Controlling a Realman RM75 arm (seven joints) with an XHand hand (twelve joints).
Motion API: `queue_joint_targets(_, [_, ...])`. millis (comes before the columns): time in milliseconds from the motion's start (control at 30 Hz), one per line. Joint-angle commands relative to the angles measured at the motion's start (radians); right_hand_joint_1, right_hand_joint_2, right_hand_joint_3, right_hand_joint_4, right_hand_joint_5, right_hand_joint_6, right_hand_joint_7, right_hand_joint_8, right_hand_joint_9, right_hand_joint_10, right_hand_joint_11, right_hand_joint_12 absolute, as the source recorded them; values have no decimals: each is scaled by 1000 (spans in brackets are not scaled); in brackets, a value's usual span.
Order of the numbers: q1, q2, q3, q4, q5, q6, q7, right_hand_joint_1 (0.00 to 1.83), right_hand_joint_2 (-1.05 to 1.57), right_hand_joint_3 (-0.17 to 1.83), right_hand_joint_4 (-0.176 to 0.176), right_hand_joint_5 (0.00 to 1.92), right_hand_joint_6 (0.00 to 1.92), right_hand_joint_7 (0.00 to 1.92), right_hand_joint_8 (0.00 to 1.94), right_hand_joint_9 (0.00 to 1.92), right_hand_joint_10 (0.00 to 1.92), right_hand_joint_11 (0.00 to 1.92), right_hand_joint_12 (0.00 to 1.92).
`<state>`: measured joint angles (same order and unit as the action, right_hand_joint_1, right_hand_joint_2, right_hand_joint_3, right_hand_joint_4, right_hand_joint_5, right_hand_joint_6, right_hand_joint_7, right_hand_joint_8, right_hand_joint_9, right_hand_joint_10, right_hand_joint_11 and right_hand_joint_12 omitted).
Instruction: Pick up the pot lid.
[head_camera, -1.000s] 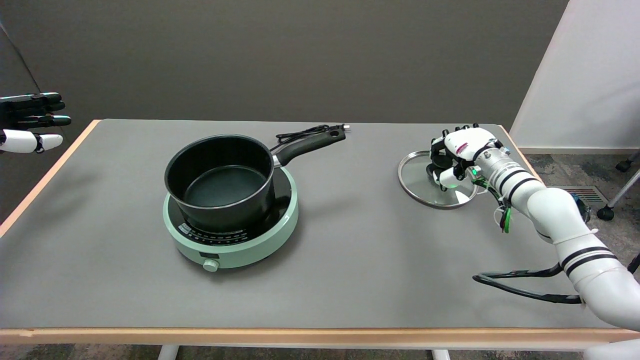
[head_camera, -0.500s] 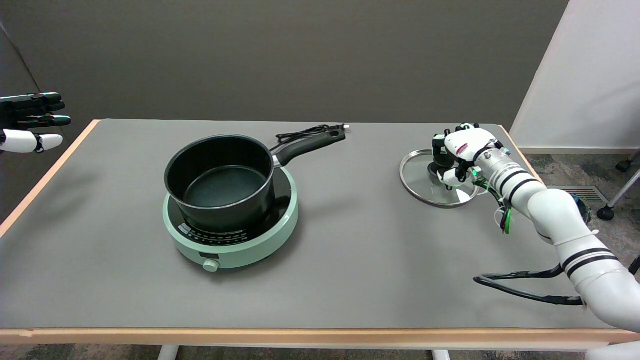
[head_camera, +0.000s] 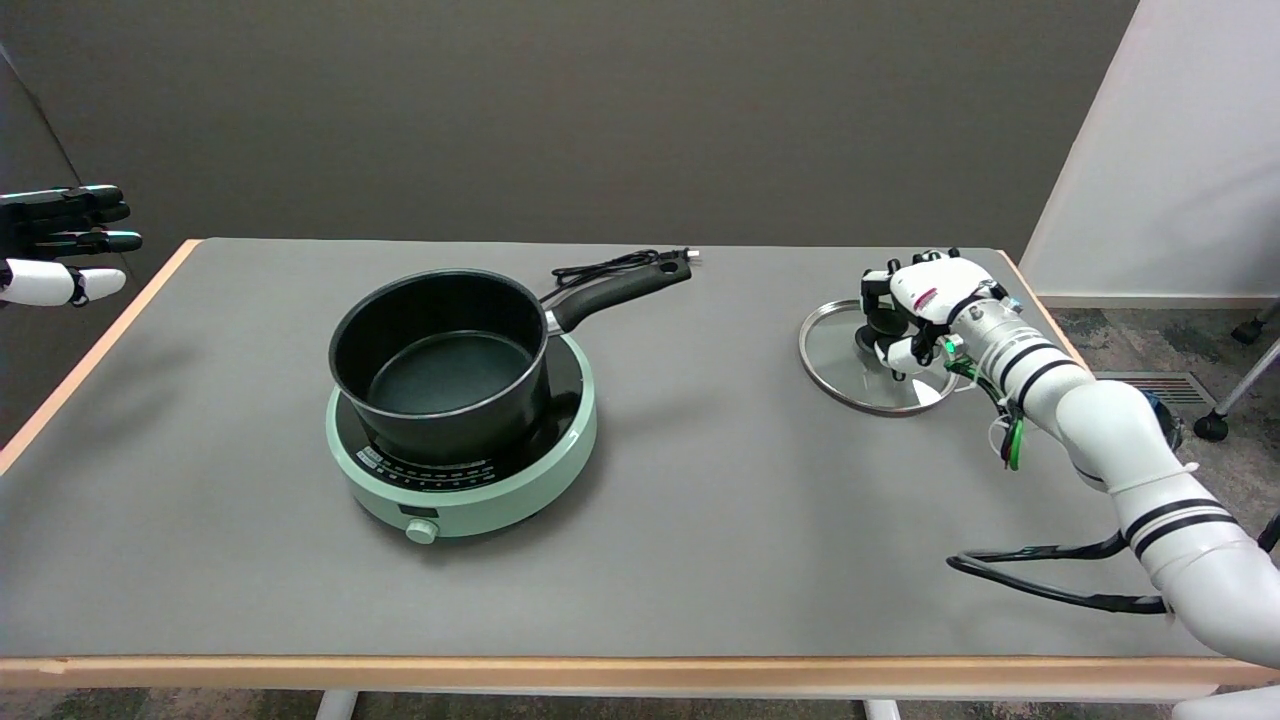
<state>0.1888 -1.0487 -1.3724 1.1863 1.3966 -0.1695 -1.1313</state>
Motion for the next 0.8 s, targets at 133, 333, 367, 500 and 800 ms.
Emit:
queue_joint_targets(133, [-5,-6,0,-8,14,0,0,1317,995,518,176,493,1351,732,1535,674,1854,210,1920])
queue_joint_targets(333, [-11,-6,0,-5,14,0,-3,1267,1090,316,120,539,1424,772,1414,716,1627,194,1920])
queue_joint_targets(367, [-11,-6,2,-5,14,0,-3,1129,1228,115,-26,577,1599,803,1341,729,1575,180,1921])
queue_joint_targets(500, [-14,-6,2,-4,14,-1,-1,1144,1213,115,-30,595,1591,822,1283,744,1488,174,1921])
queue_joint_targets(800, [-14,-8,3,-4,14,-1,0,1154,1196,117,-26,619,1556,844,1238,777,1436,170,1921])
